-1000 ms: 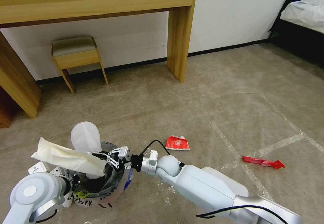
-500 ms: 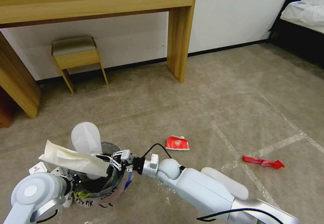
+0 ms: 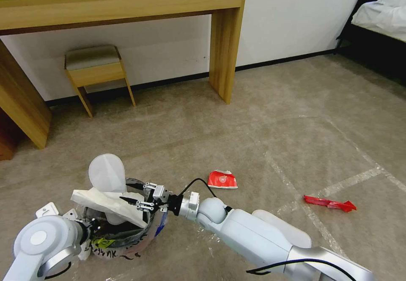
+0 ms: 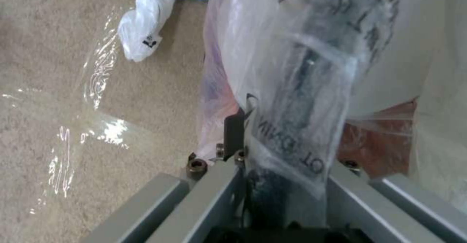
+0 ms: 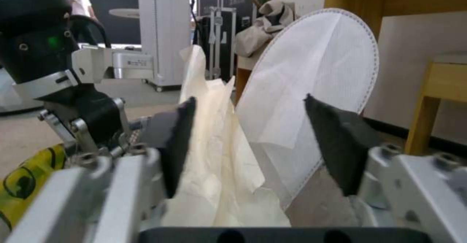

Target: Pick up the trash bin and place the garbage on the floor into it.

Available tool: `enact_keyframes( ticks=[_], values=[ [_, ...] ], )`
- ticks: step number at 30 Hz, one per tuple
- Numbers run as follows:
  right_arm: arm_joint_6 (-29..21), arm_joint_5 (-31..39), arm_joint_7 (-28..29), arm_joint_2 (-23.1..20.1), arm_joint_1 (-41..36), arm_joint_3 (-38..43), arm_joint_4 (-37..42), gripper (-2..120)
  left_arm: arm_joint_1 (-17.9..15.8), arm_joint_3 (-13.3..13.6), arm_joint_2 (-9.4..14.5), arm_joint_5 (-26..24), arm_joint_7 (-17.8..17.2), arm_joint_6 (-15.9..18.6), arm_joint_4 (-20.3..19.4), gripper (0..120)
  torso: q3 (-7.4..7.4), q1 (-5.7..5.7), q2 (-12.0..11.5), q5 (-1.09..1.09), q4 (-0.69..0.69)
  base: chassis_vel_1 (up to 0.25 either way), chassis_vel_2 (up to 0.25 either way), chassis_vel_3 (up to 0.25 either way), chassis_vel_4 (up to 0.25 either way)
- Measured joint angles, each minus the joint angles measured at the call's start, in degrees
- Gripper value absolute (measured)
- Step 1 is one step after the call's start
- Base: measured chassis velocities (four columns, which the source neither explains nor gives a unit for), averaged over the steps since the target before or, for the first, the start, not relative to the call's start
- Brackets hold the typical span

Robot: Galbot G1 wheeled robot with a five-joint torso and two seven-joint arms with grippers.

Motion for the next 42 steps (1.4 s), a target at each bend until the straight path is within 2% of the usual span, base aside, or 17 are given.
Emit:
enact_keyframes(
  ticks=[1, 3, 4, 9, 16, 23, 26, 28, 29, 32, 33, 34, 35, 37, 38, 41, 42],
  values=[
    [0.0, 0.0, 0.0, 0.1, 0.2, -0.1, -0.1, 69, 0.0, 0.0, 0.0, -0.1, 0.0, 0.0, 0.1, 0, 0.0, 0.0, 0.0, 0.0, 0.0, 0.0, 0.0, 0.0, 0.0],
    [0.0, 0.1, 0.1, 0.1, 0.3, -0.2, -0.2, 73, -0.1, 0.0, 0.1, -0.1, 0.0, 0.0, 0.1, 0, 0.0, 0.0, 0.0, 0.0, 0.0, 0.0, 0.0, 0.0, 0.0],
    [0.0, 0.1, 0.3, 0.3, 0.5, -0.4, -0.4, 80, -0.1, 0.0, 0.1, -0.1, 0.0, 0.0, 0.1, 0, 0.0, 0.0, 0.0, 0.0, 0.0, 0.0, 0.0, 0.0, 0.0],
    [0.0, 0.5, 1.1, 0.5, 1.4, -0.5, -0.5, 98, -0.3, 0.1, 0.1, -0.2, 0.0, 0.0, 0.1, 0, 0.0, 0.0, 0.0, 0.0, 0.0, 0.0, 0.0, 0.0, 0.0],
    [-0.2, 2.1, 2.1, -0.8, 3.3, 1.4, 2.6, 100, -0.3, 0.1, 0.4, -0.5, 0.1, 0.0, 0.3, 0, 0.0, 0.0, 0.0, 0.01, 0.01, 0.0, 0.0, 0.0, 0.0],
    [-2.4, 9.0, 3.3, -6.1, 7.2, 7.4, 10.7, 100, -0.8, 0.2, 0.7, -0.9, 0.1, -0.1, 1.1, 0, 0.01, 0.0, 0.0, 0.01, 0.0, 0.0, 0.0, 0.0, 0.0],
    [-3.0, 10.3, 5.8, -8.6, 8.4, 10.4, 12.9, 100, -1.0, 0.3, 0.7, -1.0, 0.1, -0.1, 1.4, 0, 0.0, 0.0, 0.0, 0.02, 0.0, 0.0, 0.0, 0.0, 0.0],
    [-3.4, 11.2, 10.8, -11.9, 9.2, 13.5, 15.0, 100, -1.0, 0.2, 0.6, -1.0, 0.2, -0.2, 1.6, 0, 0.01, 0.0, 0.0, 0.03, 0.0, 0.0, 0.0, 0.0, 0.0],
    [-3.4, 11.2, 10.8, -11.9, 9.2, 13.5, 15.0, 100, -1.0, 0.2, 0.6, -1.0, 0.2, -0.2, 1.6, 0, 0.01, 0.0, 0.0, 0.03, 0.0, 0.0, 0.0, 0.0, 0.0],
    [-4.4, 10.5, 19.0, -17.0, 7.8, 19.2, 17.1, 100, -0.6, -0.6, 0.4, -1.5, 0.0, -0.3, 1.3, 0, 0.01, 0.0, 0.0, 0.01, 0.01, 0.0, 0.0, 0.0, 0.0],
    [-4.4, 10.5, 19.0, -17.0, 7.8, 19.2, 17.1, 100, -0.6, -0.6, 0.4, -1.5, 0.0, -0.3, 1.3, 0, 0.01, 0.0, 0.0, 0.01, 0.01, 0.0, 0.0, 0.0, 0.0],
    [-4.8, 8.7, 22.8, -18.9, 6.0, 21.9, 17.7, 100, -0.6, -0.7, 0.4, -1.7, 0.0, -0.3, 1.3, 0, 0.01, 0.0, 0.0, 0.03, 0.01, 0.0, 0.0, 0.0, 0.0],
    [-4.8, 8.7, 22.8, -18.9, 6.0, 21.9, 17.7, 100, -0.6, -0.7, 0.4, -1.7, 0.0, -0.3, 1.3, 0, 0.01, 0.0, 0.0, 0.03, 0.01, 0.0, 0.0, 0.0, 0.0],
    [-6.9, 3.3, 29.0, -21.6, 2.0, 27.5, 19.0, 100, -0.8, -0.7, 0.3, -1.9, -0.1, -0.4, 1.3, 0, 0.01, 0.0, 0.0, 0.03, -0.01, 0.0, 0.0, 0.0, 0.0],
    [-6.9, 3.3, 29.0, -21.6, 2.0, 27.5, 19.0, 100, -0.8, -0.7, 0.3, -1.9, -0.1, -0.4, 1.3, 0, 0.01, 0.0, 0.0, 0.03, -0.01, 0.0, 0.0, 0.0, 0.0],
    [-8.5, -5.9, 35.8, -23.2, -7.5, 38.6, 20.2, 100, -0.9, -0.7, 0.1, -2.2, -0.4, -0.5, 1.2, 0, 0.01, 0.0, 0.0, 0.04, 0.0, 0.0, 0.0, 0.0, 0.0],
    [-8.5, -5.9, 35.8, -23.2, -7.5, 38.6, 20.2, 100, -0.9, -0.7, 0.1, -2.2, -0.4, -0.5, 1.2, 0, 0.01, 0.0, 0.0, 0.04, 0.0, 0.0, 0.0, 0.0, 0.0]
  ],
)
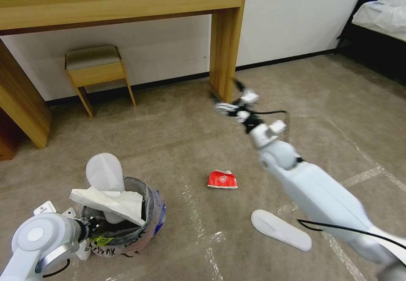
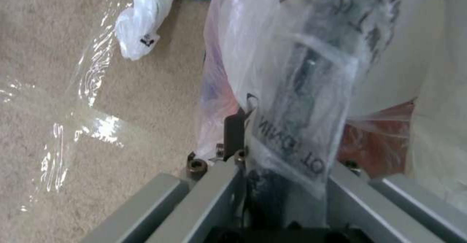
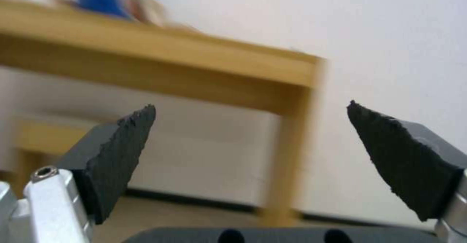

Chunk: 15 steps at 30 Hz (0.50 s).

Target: Pick up the trash bin and place the garbage on the floor into it.

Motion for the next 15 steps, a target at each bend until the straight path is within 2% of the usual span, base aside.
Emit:
enact_keyframes(
  ticks=[2, 3, 5, 8, 12, 15],
  values=[
    [0.9, -4.5, 2.9, 0.6, -6.2, 5.8, 0.3, 100, 1.0, -1.0, -0.3, 0.0, -0.1, 0.0, -0.9, 0, -0.01, 0.0, 0.0, -0.02, -0.08, 0.0, 0.0, 0.0, 0.0],
    [0.9, -4.5, 2.9, 0.6, -6.2, 5.8, 0.3, 100, 1.0, -1.0, -0.3, 0.0, -0.1, 0.0, -0.9, 0, -0.01, 0.0, 0.0, -0.02, -0.08, 0.0, 0.0, 0.0, 0.0],
    [1.6, -8.0, 4.3, 2.0, -10.7, 10.3, 0.8, 100, 2.0, -2.0, -0.9, 0.0, -0.6, 0.0, -2.2, 0, -0.01, 0.0, 0.0, 0.03, 0.02, 0.0, 0.0, 0.0, 0.0],
    [1.8, -12.2, 5.3, 3.5, -16.0, 17.1, 3.0, 100, 1.9, -1.9, -1.1, -0.1, -1.1, 0.0, -2.7, 0, -0.02, -0.01, 0.0, -0.07, 0.03, 0.0, 0.0, 0.0, 0.0],
    [1.9, -14.8, 6.0, 4.9, -19.7, 21.2, 4.4, 100, 1.8, -1.6, -1.1, -0.1, -1.2, 0.0, -2.7, 0, -0.02, -0.01, 0.0, -0.02, -0.01, 0.0, 0.0, 0.0, 0.0],
    [2.7, -17.5, 6.4, 7.2, -27.6, 27.1, 6.2, 100, 1.9, -1.5, -1.0, 0.0, -1.1, 0.1, -2.2, 0, -0.01, 0.0, 0.0, -0.02, 0.01, 0.0, 0.0, 0.0, 0.0]
  ],
)
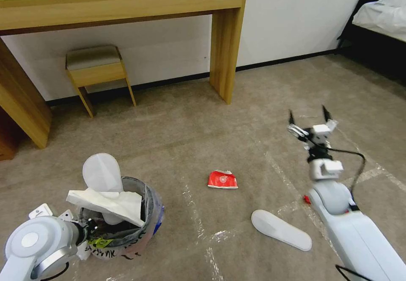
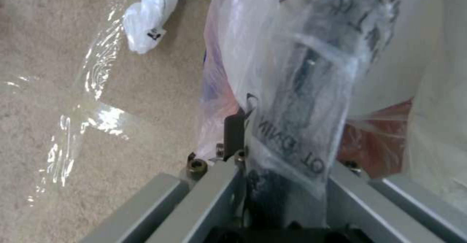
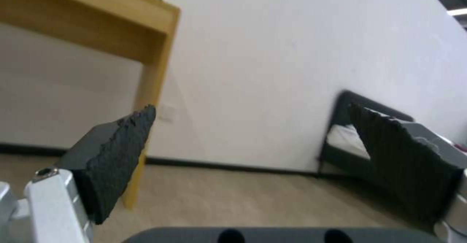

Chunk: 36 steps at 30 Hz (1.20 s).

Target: Pick up the trash bin and place the garbage on the floor into it.

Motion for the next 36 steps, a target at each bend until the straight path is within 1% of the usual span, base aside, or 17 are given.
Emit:
enact_keyframes(
  ticks=[7, 10, 12, 13, 15, 16, 18, 19, 20, 21, 22, 23, 25, 26, 27, 30, 36],
  values=[
    [1.1, -2.3, 0.3, 1.7, -6.4, 5.0, 0.5, 100, -0.6, 0.6, 0.3, -0.1, 0.2, 0.2, 0.5, 0, 0.0, 0.0, 0.0, -0.02, -0.01, 0.0, 0.0, 0.0, 0.0],
    [3.8, -2.5, -2.5, 1.7, -7.5, 6.6, -1.7, 100, -0.7, 0.9, 0.3, -0.2, 0.4, 0.2, 0.7, 0, 0.0, 0.0, 0.0, -0.01, -0.01, 0.0, 0.0, 0.0, 0.0],
    [7.6, -1.0, -9.6, -0.4, -7.3, 7.9, -6.9, 100, -1.1, 1.4, 0.4, -0.1, 0.6, 0.3, 1.1, 0, 0.0, 0.0, 0.0, -0.02, 0.0, 0.0, 0.0, 0.0, 0.0],
    [7.6, -1.0, -9.6, -0.4, -7.3, 7.9, -6.9, 100, -1.1, 1.4, 0.4, -0.1, 0.6, 0.3, 1.1, 0, 0.0, 0.0, 0.0, -0.02, 0.0, 0.0, 0.0, 0.0, 0.0],
    [9.6, 2.3, -17.4, -3.9, -6.4, 6.6, -11.9, 100, -1.5, 1.5, 0.5, -0.1, 0.9, 0.4, 1.3, 0, 0.0, 0.0, 0.0, -0.02, -0.02, 0.0, 0.0, 0.0, 0.0],
    [9.6, 2.3, -17.4, -3.9, -6.4, 6.6, -11.9, 100, -1.5, 1.5, 0.5, -0.1, 0.9, 0.4, 1.3, 0, 0.0, 0.0, 0.0, -0.02, -0.02, 0.0, 0.0, 0.0, 0.0],
    [11.7, 5.2, -27.4, -7.5, -3.9, 3.7, -18.2, 100, -1.9, 1.7, 0.8, -0.1, 1.0, 0.4, 1.6, 0, 0.0, 0.0, 0.0, 0.01, -0.01, 0.0, 0.0, 0.0, 0.0],
    [11.7, 5.2, -27.4, -7.5, -3.9, 3.7, -18.2, 100, -1.9, 1.7, 0.8, -0.1, 1.0, 0.4, 1.6, 0, 0.0, 0.0, 0.0, 0.01, -0.01, 0.0, 0.0, 0.0, 0.0],
    [12.6, 6.0, -31.8, -9.0, -2.6, 2.3, -21.0, 100, -2.1, 1.8, 0.9, -0.2, 1.0, 0.4, 1.7, 0, 0.01, 0.0, 0.0, 0.0, 0.0, 0.0, 0.0, 0.0, 0.0],
    [14.2, 6.7, -39.2, -11.1, 0.0, -0.3, -25.7, 100, -2.3, 1.9, 1.1, -0.4, 1.0, 0.4, 1.9, 0, 0.01, 0.0, 0.0, -0.01, 0.0, 0.0, 0.0, 0.0, 0.0],
    [14.2, 6.7, -39.2, -11.1, 0.0, -0.3, -25.7, 100, -2.3, 1.9, 1.1, -0.4, 1.0, 0.4, 1.9, 0, 0.01, 0.0, 0.0, -0.01, 0.0, 0.0, 0.0, 0.0, 0.0],
    [14.9, 7.9, -45.8, -13.1, 2.2, -3.2, -29.1, 100, -2.5, 2.0, 1.2, -0.4, 1.1, 0.4, 2.1, 0, 0.01, 0.0, 0.0, 0.03, 0.0, 0.0, 0.0, 0.0, 0.0],
    [15.7, 10.4, -53.5, -15.6, 5.1, -8.4, -33.0, 100, -2.6, 2.2, 1.1, -0.3, 1.1, 0.4, 2.2, 0, 0.01, 0.0, 0.0, -0.05, 0.0, 0.0, 0.0, 0.0, 0.0],
    [15.7, 10.4, -53.5, -15.6, 5.1, -8.4, -33.0, 100, -2.6, 2.2, 1.1, -0.3, 1.1, 0.4, 2.2, 0, 0.01, 0.0, 0.0, -0.05, 0.0, 0.0, 0.0, 0.0, 0.0],
    [16.3, 11.9, -57.4, -16.6, 6.7, -11.5, -34.8, 100, -2.6, 2.4, 1.0, -0.2, 1.1, 0.4, 2.2, 0, 0.02, 0.01, 0.0, -0.04, -0.01, 0.0, 0.0, 0.0, 0.0],
    [16.5, 12.7, -61.6, -18.0, 9.1, -16.0, -36.6, 100, -2.6, 2.5, 0.9, 0.0, 1.1, 0.4, 2.2, 0, 0.01, 0.01, 0.0, 0.02, 0.0, 0.0, 0.0, 0.0, 0.0],
    [16.8, 10.0, -65.8, -19.9, 14.4, -26.1, -41.0, 100, -2.1, 2.4, 0.9, 0.2, 1.1, 0.4, 2.2, 0, 0.02, 0.01, 0.0, -0.02, 0.0, 0.0, 0.0, 0.0, 0.0]
  ],
)
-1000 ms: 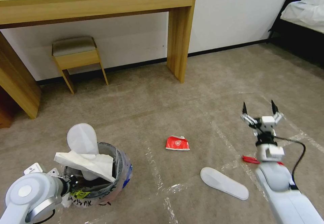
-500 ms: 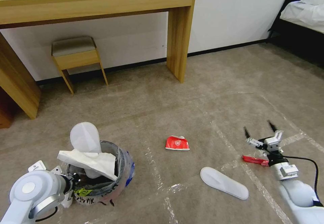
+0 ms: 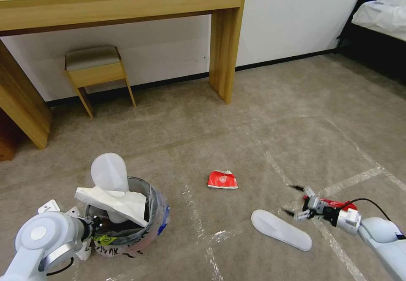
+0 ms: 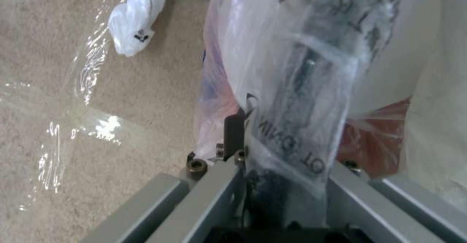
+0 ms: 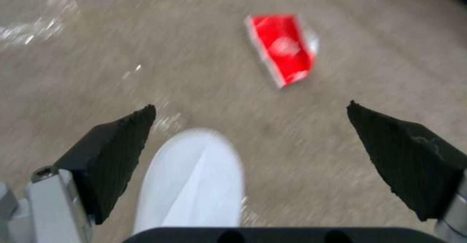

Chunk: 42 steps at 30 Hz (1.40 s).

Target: Pick up the trash bin and place the garbage on the floor into it.

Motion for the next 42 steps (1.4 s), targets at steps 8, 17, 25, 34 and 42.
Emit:
enact_keyframes(
  ticks=[8, 17, 25, 34, 42],
  values=[
    [-0.7, -2.5, -2.5, -2.0, 1.8, -2.8, -1.7, 100, 0.4, 0.3, -0.7, 0.8, 0.0, 0.0, 0.0, 0, -0.01, 0.0, 0.0, 0.01, 0.0, 0.0, 0.0, 0.0, 0.0],
    [-2.3, -3.6, -2.6, -1.5, 1.1, -3.5, -4.6, 100, 0.1, 0.9, -0.8, 1.0, 0.0, 0.0, 0.1, 0, -0.01, 0.0, 0.0, 0.02, -0.01, 0.0, 0.0, 0.0, 0.0],
    [-2.9, -3.6, -1.5, 2.1, 2.3, -3.3, -12.0, 100, -0.1, 2.4, -0.9, 2.0, 0.6, 0.2, 0.8, 0, -0.01, 0.0, 0.0, 0.0, 0.0, 0.0, 0.0, 0.0, 0.0],
    [-2.4, -2.6, -1.3, 4.9, 5.6, -2.7, -19.2, 100, -1.1, 3.6, -0.4, 2.0, 0.6, 0.1, 1.5, 0, -0.01, 0.0, 0.0, 0.01, -0.01, 0.0, 0.0, 0.0, 0.0],
    [-2.5, -0.4, -0.8, 5.6, 6.9, -2.6, -21.0, 100, -1.8, 4.6, -0.7, 2.2, 0.7, 0.1, 2.3, 0, -0.01, 0.0, 0.0, 0.0, 0.0, 0.0, 0.0, 0.0, 0.0]
  ],
)
